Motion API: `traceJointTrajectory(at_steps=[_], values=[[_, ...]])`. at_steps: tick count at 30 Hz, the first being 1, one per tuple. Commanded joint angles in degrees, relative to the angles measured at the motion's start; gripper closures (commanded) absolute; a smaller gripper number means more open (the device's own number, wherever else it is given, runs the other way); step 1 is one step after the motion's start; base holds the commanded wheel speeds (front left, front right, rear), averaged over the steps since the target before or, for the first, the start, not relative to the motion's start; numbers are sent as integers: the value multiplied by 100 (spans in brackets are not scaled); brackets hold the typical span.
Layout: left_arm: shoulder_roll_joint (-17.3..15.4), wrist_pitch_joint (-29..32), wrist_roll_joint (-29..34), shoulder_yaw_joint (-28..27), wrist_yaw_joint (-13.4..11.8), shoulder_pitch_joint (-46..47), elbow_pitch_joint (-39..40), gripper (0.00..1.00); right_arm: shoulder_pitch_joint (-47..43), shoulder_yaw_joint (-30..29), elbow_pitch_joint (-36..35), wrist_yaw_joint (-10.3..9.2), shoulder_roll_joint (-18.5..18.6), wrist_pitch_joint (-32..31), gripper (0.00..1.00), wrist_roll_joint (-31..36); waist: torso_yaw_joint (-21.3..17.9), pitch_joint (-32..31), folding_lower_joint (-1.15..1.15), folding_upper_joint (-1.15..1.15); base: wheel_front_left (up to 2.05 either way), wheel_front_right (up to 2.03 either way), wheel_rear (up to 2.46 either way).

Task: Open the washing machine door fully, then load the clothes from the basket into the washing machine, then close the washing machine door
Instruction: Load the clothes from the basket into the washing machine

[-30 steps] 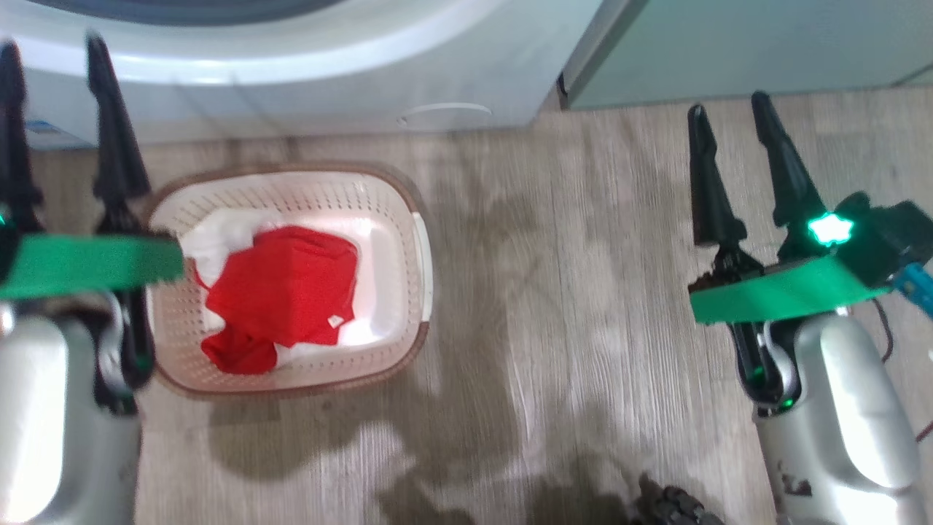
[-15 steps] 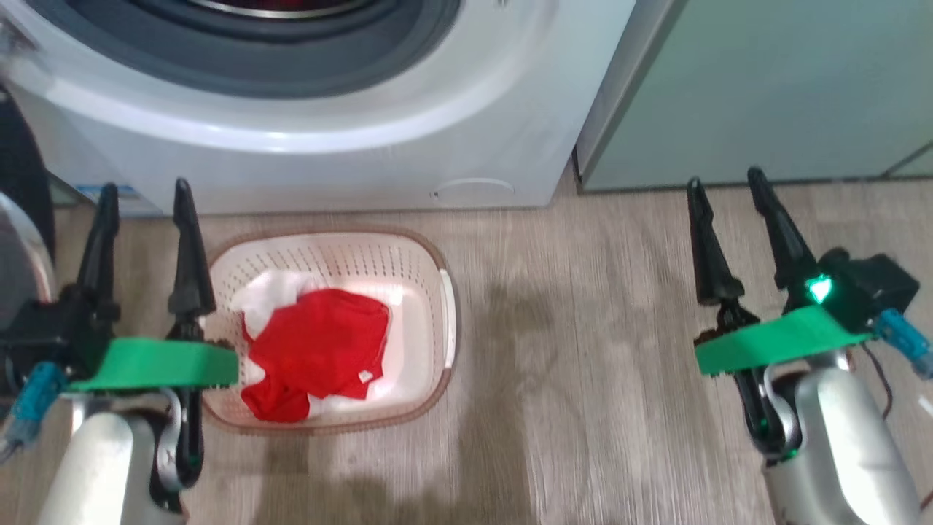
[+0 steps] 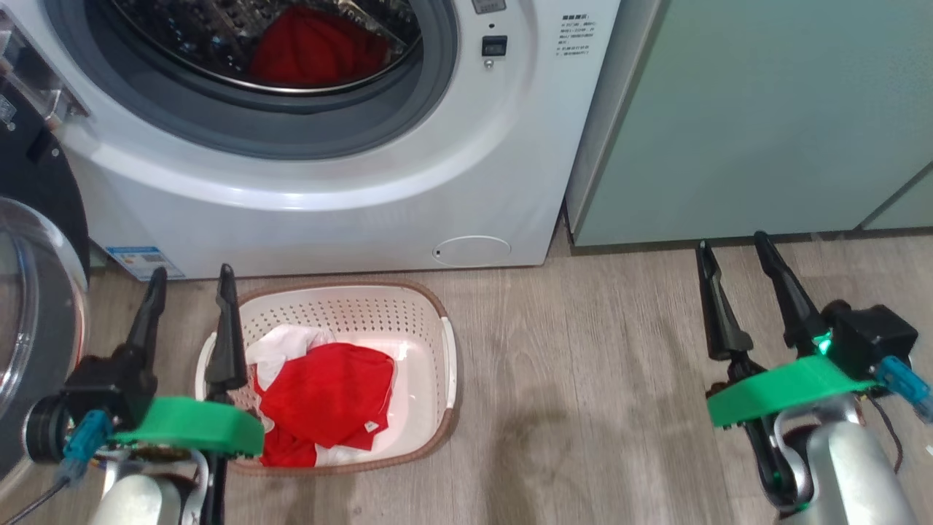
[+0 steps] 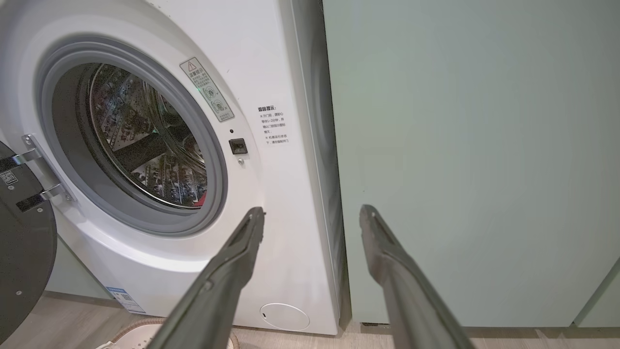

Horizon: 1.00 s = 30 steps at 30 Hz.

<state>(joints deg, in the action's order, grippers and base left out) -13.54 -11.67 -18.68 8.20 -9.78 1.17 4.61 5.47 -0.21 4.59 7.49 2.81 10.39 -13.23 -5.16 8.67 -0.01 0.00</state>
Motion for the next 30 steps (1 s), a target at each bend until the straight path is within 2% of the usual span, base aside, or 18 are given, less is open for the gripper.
traceJointTrajectory(at_steps=[1, 14, 30], values=[[-94, 2, 11, -184, -20, 108, 218, 0, 24, 96, -233, 0, 7, -27, 0, 28, 8, -39, 1, 0, 0, 0, 0], [-92, 15, 5, -65, -58, -181, 174, 0, -268, -13, -413, 0, 7, -163, 0, 8, 38, -318, 1, 0, 0, 0, 0], [-128, 61, 7, 1, -128, -229, 190, 0, -307, -4, -486, 0, 7, -190, 0, -34, 46, -368, 1, 0, 0, 0, 0]])
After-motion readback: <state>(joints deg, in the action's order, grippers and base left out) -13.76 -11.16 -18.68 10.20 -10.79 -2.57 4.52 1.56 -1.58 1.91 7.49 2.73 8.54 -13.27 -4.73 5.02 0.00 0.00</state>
